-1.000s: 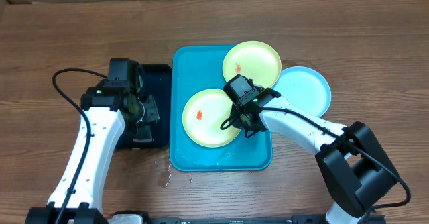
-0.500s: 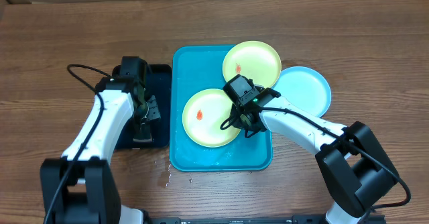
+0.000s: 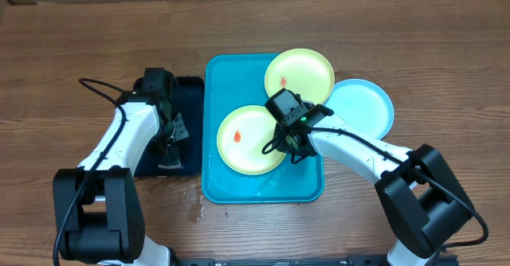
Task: Clean dirty plates on tray and stack at the side
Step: 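Lift the sponge with the left gripper and move it over the yellow plate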
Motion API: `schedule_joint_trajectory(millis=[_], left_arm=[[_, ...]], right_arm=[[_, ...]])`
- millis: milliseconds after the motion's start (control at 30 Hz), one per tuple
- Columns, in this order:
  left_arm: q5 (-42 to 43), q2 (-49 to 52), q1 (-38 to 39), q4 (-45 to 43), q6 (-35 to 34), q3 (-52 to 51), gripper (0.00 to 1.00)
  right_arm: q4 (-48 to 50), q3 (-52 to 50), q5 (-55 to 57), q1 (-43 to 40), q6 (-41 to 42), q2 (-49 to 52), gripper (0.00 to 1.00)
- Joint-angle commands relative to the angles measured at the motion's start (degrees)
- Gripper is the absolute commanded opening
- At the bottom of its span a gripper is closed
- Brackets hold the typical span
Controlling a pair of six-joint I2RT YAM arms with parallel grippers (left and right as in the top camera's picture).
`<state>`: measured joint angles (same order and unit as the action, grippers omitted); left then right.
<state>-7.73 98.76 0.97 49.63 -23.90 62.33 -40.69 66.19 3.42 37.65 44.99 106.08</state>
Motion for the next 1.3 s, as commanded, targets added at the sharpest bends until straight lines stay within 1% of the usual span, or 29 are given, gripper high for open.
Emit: schedule_joint_trajectory(millis=[0, 333, 600, 633, 667, 700, 867, 1000, 1067, 1133, 1267], left_arm=[[0.0, 1.0, -0.3, -0.3, -1.0, -1.2, 0.39], [1.5, 1.0, -0.2, -0.7, -1.0, -2.4, 0.37], [1.6, 1.0, -0.2, -6.3, -1.0, -7.5, 0.35], [1.6, 1.0, -0.2, -7.2, -1.0, -8.3, 0.30], [1.8, 1.0, -0.2, -8.2, -1.0, -9.0, 0.06], [1.8, 1.0, -0.2, -8.2, -0.9, -9.1, 0.04], [1.8, 0.9, -0.3, -7.4, 2.3, -5.5, 0.04], [1.7, 0.8, -0.3, -3.8, 3.5, 1.7, 0.04], [1.7, 0.8, -0.3, -4.2, 4.2, 3.9, 0.04], [1.6, 0.8, -0.3, -6.4, 4.3, 4.3, 0.04], [1.5, 1.0, -0.3, -7.6, 4.7, 3.4, 0.04]], right_arm=[[0.2, -0.6, 0.8, 0.3, 0.2, -0.5, 0.23], [0.3, -0.6, 0.8, 0.3, 0.2, -0.5, 0.23], [0.3, -0.6, 0.8, 0.3, 0.2, -0.5, 0.23], [0.3, -0.6, 0.8, 0.3, 0.2, -0.5, 0.23], [0.3, -0.6, 0.8, 0.3, 0.2, -0.5, 0.23], [0.3, -0.6, 0.8, 0.3, 0.2, -0.5, 0.23], [0.3, -0.6, 0.8, 0.3, 0.2, -0.5, 0.23], [0.3, -0.6, 0.8, 0.3, 0.2, -0.5, 0.24], [0.4, -0.6, 0.8, 0.3, 0.2, -0.5, 0.25], [0.4, -0.6, 0.8, 0.3, 0.2, -0.5, 0.28], [0.4, -0.6, 0.8, 0.3, 0.2, -0.5, 0.28]])
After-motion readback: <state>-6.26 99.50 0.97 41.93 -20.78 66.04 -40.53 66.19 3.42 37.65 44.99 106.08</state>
